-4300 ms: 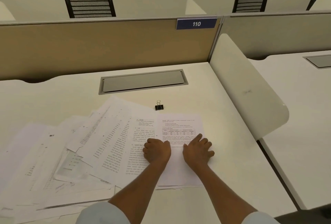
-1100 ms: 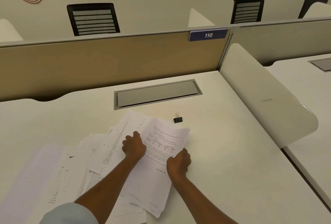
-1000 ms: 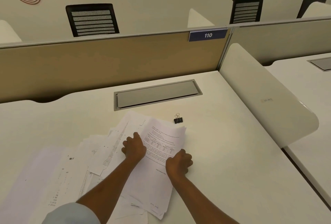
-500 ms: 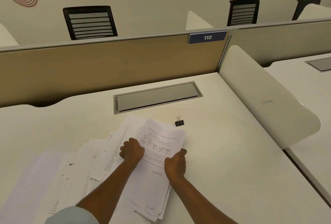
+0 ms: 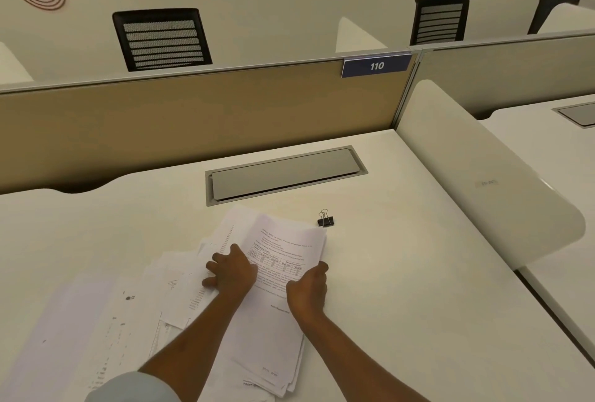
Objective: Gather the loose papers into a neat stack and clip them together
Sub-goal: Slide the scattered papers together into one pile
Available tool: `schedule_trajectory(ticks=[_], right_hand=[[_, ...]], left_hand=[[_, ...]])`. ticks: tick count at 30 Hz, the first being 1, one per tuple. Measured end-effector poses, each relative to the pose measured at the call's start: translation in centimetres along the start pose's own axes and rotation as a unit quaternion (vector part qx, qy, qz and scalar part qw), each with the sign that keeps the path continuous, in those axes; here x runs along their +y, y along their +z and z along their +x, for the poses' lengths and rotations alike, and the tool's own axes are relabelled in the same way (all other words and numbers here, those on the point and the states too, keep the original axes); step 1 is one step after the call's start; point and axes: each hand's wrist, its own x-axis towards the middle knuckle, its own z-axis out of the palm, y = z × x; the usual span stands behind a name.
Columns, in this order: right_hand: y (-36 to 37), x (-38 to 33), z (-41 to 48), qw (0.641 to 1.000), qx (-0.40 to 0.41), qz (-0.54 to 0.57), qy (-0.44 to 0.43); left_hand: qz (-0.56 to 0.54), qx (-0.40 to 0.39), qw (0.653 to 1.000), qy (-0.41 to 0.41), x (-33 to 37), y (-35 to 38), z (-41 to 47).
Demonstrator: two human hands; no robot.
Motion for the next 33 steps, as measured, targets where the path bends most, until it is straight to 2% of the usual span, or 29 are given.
schedule_trajectory(ticks=[5, 10, 15, 18, 20, 23, 25, 28, 30, 33], right_hand=[[0.1, -0.1, 0.3, 1.000, -0.002, -0.001, 0.012], [1.2, 0.9, 1.9, 0.994, -0.014, 0.106, -0.001], [-0.6, 0.9, 2.1, 0.973, -0.049, 0.221, 0.054], [-0.7, 1.1, 2.5, 0.966, -0.076, 0.235, 0.071], [-0.7, 0.8, 2.3, 0.975, -0.081, 0.193, 0.073], [-1.2, 0.7, 2.2, 0.995, -0.039, 0.073, 0.064], [-1.7, 0.6, 2.4, 0.997, -0.012, 0.050, 0.052], [-2.5, 1.1, 2.9, 0.992, -0.019, 0.127, 0.011], [-3.6, 1.3, 2.8, 0.971, -0.048, 0.235, -0.004], [-5.8, 1.1, 3.0, 0.941, -0.096, 0.323, -0.030]], left_hand=[[-0.011, -0.005, 1.000, 0.003, -0.3, -1.0, 0.6], [-0.037, -0.020, 0.999, -0.001, -1.0, -1.4, 1.8], [-0.179, -0.073, 0.979, 0.060, -2.3, -1.8, 2.7], [-0.231, -0.094, 0.965, 0.080, -2.6, -2.0, 2.7], [-0.286, -0.119, 0.947, 0.087, -2.6, -2.3, 2.6], [-0.356, -0.172, 0.909, 0.130, -2.9, -2.6, 1.6], [-0.394, -0.182, 0.888, 0.154, -3.2, -2.9, 0.5], [-0.454, -0.176, 0.856, 0.175, -3.8, -3.6, -0.6], [-0.488, -0.174, 0.835, 0.183, -4.3, -4.3, -1.1], [-0.525, -0.173, 0.810, 0.193, -4.3, -5.2, -1.9]])
